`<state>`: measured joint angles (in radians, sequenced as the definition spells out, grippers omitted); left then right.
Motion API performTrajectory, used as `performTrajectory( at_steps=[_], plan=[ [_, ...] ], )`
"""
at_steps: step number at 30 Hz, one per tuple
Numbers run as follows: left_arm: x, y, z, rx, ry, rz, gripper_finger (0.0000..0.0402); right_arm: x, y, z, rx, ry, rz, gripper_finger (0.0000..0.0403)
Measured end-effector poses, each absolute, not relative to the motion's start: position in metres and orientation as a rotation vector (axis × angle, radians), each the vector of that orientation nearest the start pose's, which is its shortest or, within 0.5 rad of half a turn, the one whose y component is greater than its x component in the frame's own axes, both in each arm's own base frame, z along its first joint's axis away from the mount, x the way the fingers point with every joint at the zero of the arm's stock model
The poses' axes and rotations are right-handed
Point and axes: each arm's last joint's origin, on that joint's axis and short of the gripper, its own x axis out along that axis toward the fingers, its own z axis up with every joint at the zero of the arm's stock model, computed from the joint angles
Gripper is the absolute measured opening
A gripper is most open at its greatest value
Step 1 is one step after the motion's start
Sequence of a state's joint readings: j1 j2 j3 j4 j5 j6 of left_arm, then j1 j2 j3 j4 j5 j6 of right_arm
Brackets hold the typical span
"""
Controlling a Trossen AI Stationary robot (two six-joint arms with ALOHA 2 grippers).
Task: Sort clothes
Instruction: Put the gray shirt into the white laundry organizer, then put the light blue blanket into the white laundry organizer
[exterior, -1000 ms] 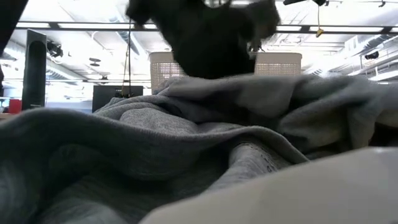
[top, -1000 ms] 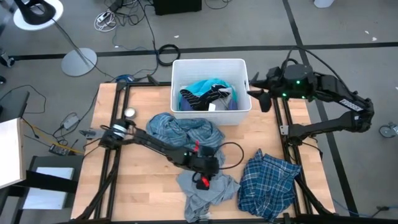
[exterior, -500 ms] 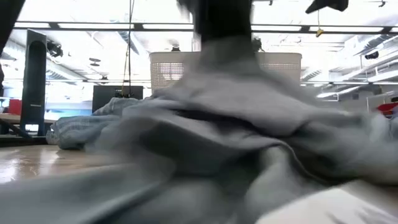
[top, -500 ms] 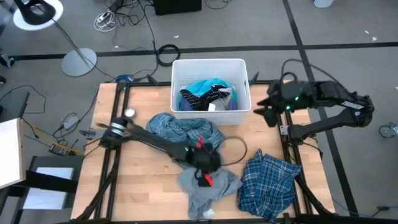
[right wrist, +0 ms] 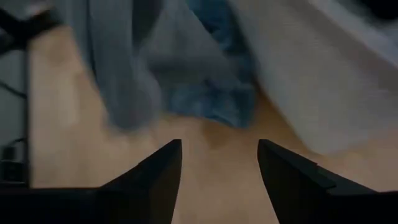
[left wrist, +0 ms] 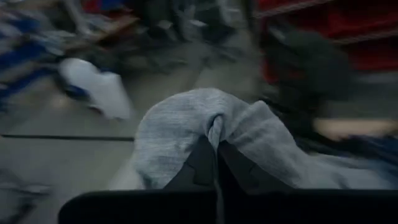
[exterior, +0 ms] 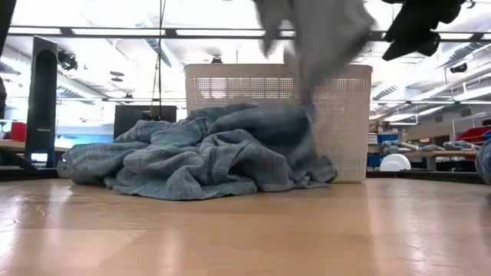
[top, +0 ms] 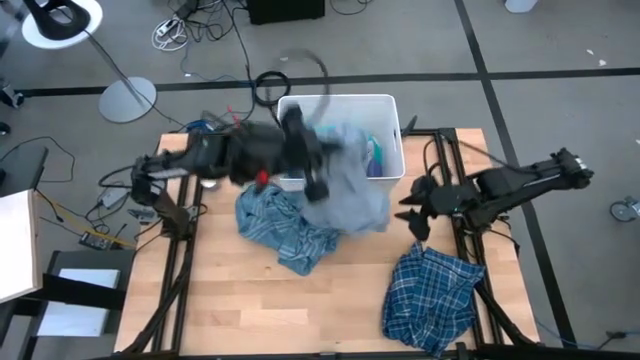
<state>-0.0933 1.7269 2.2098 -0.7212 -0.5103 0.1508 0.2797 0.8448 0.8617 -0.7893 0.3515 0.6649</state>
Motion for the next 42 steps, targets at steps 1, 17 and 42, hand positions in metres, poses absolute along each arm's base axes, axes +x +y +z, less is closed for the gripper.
performTrajectory(
  at_steps=[1, 17, 42],
  plan=[
    [0.337, -0.007, 0.517, 0.235, 0.242, 0.435, 0.0001, 0.156, 0.037, 0.294, 0.397, 0.658, -0.282, 0.0210],
    [0.330, 0.119, 0.515, 0.086, 0.249, 0.603, 0.0016, 0.207, 0.084, 0.241, 0.305, 0.539, -0.126, 0.0208],
    [0.331, 0.070, 0.469, 0.031, 0.712, 0.252, 0.0131, 0.240, 0.082, 0.230, 0.207, 0.449, -0.141, 0.0208]
  ],
)
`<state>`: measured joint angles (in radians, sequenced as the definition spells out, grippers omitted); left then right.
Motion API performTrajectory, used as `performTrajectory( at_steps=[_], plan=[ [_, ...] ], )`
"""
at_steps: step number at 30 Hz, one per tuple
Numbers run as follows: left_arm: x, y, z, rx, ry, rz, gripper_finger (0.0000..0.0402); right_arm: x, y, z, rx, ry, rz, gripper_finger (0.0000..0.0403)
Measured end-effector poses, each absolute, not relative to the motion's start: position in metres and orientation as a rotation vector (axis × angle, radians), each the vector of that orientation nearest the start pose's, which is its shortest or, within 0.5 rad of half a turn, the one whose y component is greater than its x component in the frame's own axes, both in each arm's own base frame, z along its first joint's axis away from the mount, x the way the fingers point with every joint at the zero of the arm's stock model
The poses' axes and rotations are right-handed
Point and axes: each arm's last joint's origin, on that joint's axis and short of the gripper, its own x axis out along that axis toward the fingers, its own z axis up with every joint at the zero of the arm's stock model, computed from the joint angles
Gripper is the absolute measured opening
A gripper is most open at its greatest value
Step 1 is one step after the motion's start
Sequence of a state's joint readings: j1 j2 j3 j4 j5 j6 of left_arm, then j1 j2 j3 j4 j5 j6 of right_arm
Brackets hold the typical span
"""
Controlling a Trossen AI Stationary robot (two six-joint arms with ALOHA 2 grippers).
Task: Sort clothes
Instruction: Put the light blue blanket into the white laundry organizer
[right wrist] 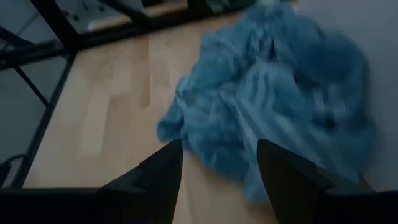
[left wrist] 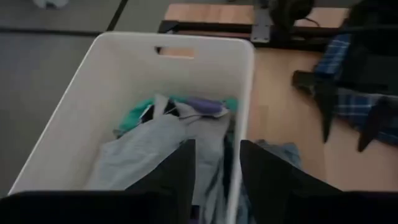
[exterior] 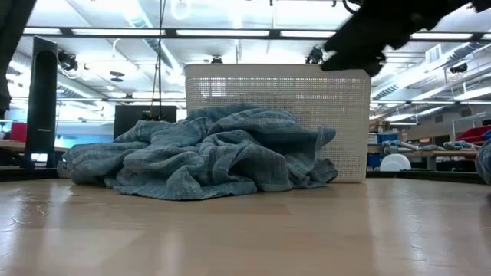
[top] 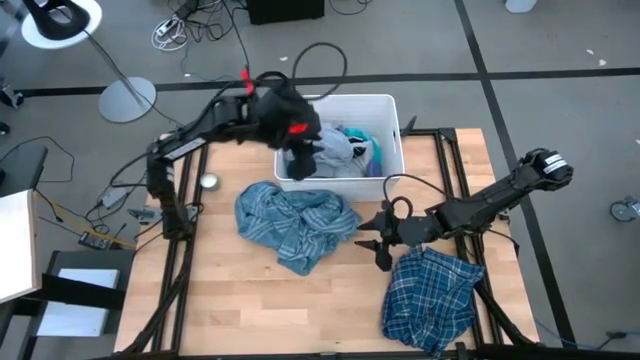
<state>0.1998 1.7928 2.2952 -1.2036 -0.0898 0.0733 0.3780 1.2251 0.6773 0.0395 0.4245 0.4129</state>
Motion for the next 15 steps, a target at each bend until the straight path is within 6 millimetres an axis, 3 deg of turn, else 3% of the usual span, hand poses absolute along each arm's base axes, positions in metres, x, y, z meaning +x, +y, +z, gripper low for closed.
performTrajectory(
  at_steps=[8, 15],
  plan=[
    [0.317, 0.009, 0.467, 0.076, 0.672, 0.207, 0.0131, 0.270, 0.089, 0.209, 0.051, 0.381, -0.106, 0.0206],
    [0.305, -0.026, 0.427, 0.043, 0.631, 0.126, 0.0131, 0.279, 0.086, 0.204, 0.054, 0.342, -0.118, 0.0205]
  ],
)
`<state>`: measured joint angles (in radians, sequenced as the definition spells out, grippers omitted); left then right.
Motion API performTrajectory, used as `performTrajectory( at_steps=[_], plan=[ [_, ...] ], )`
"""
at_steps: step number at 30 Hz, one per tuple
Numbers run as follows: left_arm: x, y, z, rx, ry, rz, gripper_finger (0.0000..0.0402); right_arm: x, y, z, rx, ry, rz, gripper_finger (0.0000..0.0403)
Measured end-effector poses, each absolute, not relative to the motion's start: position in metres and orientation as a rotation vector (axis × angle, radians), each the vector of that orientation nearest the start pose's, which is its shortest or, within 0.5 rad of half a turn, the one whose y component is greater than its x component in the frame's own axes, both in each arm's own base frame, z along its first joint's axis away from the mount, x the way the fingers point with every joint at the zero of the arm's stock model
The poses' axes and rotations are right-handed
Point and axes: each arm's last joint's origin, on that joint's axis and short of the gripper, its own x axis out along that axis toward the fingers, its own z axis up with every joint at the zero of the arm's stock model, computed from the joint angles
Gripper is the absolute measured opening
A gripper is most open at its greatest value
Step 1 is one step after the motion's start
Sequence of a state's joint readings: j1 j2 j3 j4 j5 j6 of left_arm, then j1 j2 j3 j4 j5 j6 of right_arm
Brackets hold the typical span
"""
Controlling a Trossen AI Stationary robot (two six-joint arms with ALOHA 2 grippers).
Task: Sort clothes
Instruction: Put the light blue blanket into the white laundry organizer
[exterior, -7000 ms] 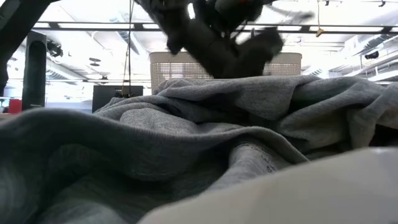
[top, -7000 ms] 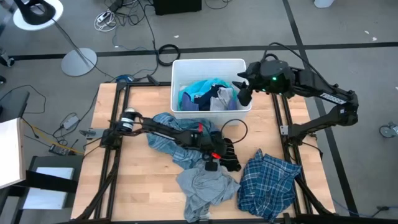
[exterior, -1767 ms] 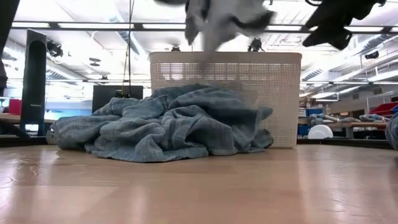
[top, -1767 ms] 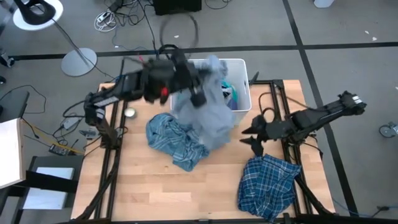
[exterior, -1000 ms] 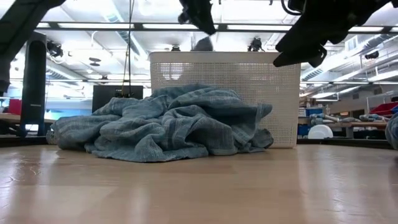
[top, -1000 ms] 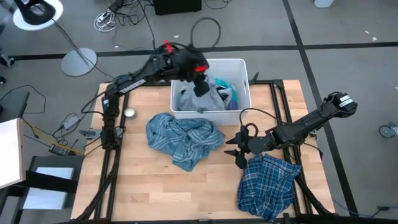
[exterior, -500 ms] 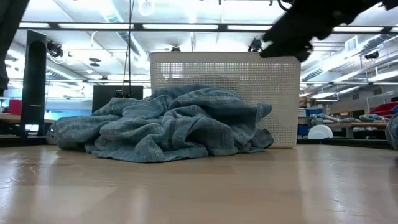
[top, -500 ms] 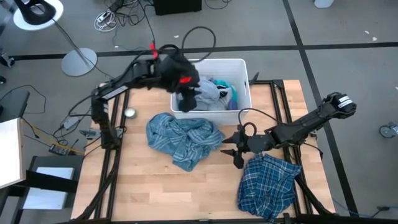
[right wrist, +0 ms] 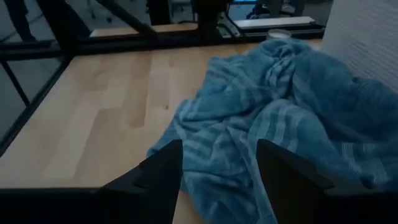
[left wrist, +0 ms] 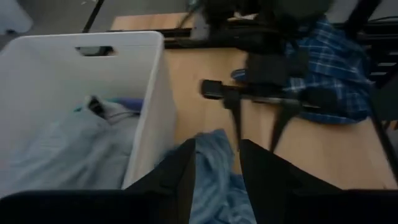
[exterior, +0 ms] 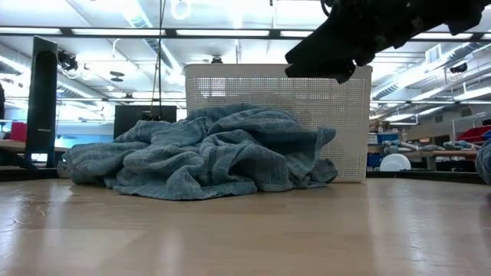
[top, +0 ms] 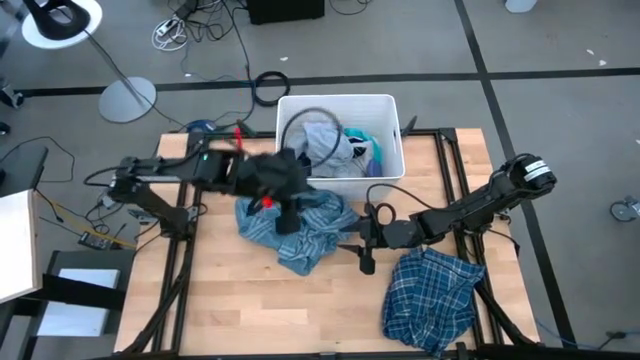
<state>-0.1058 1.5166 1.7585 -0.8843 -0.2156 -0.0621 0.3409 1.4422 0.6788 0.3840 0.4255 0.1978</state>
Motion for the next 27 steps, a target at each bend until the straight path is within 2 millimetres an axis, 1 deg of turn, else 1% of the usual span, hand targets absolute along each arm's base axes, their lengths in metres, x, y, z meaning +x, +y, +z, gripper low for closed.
performTrajectory(
  at_steps=[5, 9, 14, 17, 20, 22, 24, 27],
  plan=[
    [0.282, -0.041, 0.387, -0.001, 0.601, 0.129, 0.0131, 0.282, 0.085, 0.212, 0.082, 0.276, -0.118, 0.0206],
    [0.257, -0.048, 0.359, -0.053, 0.547, 0.141, 0.0131, 0.290, 0.085, 0.219, 0.043, 0.252, -0.117, 0.0204],
    [0.227, -0.053, 0.331, -0.118, 0.430, 0.156, 0.0131, 0.314, 0.078, 0.224, -0.059, 0.251, -0.147, 0.0204],
    [0.212, -0.054, 0.314, -0.158, 0.392, 0.167, 0.0131, 0.331, 0.064, 0.224, -0.076, 0.261, -0.202, 0.0206],
    [0.202, -0.055, 0.296, -0.200, 0.359, 0.179, 0.0131, 0.346, 0.044, 0.217, -0.063, 0.284, -0.265, 0.0210],
    [0.200, -0.058, 0.285, -0.229, 0.325, 0.172, 0.0131, 0.353, 0.032, 0.208, -0.042, 0.310, -0.286, 0.0217],
    [0.198, -0.061, 0.272, -0.250, 0.303, 0.160, 0.0131, 0.357, 0.023, 0.198, -0.009, 0.340, -0.274, 0.0226],
    [0.196, -0.066, 0.257, -0.278, 0.254, 0.145, 0.0131, 0.363, 0.014, 0.181, 0.027, 0.390, -0.230, 0.0247]
  ],
)
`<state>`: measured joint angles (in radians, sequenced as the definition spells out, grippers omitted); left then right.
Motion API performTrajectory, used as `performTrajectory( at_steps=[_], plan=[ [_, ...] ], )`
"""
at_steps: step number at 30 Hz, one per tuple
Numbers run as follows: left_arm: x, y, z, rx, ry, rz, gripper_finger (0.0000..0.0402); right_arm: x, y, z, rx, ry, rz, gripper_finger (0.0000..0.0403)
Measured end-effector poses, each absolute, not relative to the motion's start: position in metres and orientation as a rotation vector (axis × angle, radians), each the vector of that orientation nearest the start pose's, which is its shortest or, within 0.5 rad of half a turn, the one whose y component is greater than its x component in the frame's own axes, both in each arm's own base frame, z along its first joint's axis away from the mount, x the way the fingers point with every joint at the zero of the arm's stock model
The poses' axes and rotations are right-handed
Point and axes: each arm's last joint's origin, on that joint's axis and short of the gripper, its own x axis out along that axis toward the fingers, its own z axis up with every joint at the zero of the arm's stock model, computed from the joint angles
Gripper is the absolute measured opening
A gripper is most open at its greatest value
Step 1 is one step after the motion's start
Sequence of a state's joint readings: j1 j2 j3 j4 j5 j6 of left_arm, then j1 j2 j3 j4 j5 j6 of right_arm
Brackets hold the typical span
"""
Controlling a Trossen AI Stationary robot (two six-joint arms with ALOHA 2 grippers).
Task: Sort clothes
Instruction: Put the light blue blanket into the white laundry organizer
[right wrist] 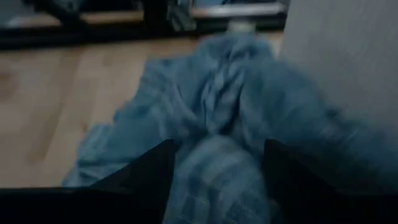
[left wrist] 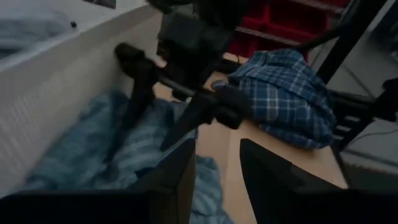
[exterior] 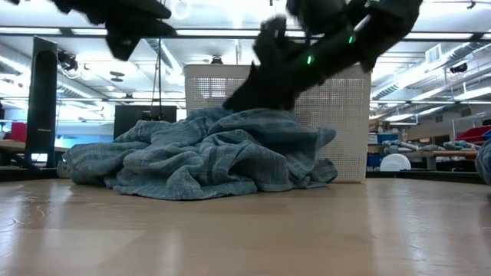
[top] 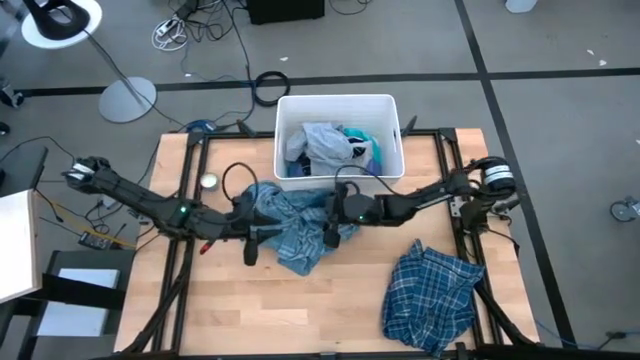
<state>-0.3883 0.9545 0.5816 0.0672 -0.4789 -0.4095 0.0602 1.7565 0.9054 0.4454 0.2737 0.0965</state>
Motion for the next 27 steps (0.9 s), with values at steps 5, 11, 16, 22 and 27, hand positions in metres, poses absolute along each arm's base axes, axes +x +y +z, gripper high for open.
performTrajectory(
  at_steps=[5, 11, 16, 22, 27],
  plan=[
    [0.191, -0.072, 0.237, -0.315, 0.196, 0.124, 0.0131, 0.373, 0.007, 0.139, 0.047, 0.501, -0.175, 0.0286],
    [0.187, -0.081, 0.227, -0.330, 0.146, 0.129, 0.0131, 0.393, 0.015, 0.086, 0.076, 0.594, -0.190, 0.0300],
    [0.188, -0.091, 0.219, -0.325, 0.178, 0.124, 0.0131, 0.412, 0.037, 0.073, 0.054, 0.586, -0.162, 0.0193],
    [0.191, -0.094, 0.209, -0.309, 0.216, 0.145, 0.0131, 0.412, 0.051, 0.102, 0.010, 0.582, -0.090, 0.0034],
    [0.191, -0.095, 0.209, -0.317, 0.222, 0.132, 0.0131, 0.401, 0.052, 0.165, -0.018, 0.513, -0.107, 0.0036]
  ],
)
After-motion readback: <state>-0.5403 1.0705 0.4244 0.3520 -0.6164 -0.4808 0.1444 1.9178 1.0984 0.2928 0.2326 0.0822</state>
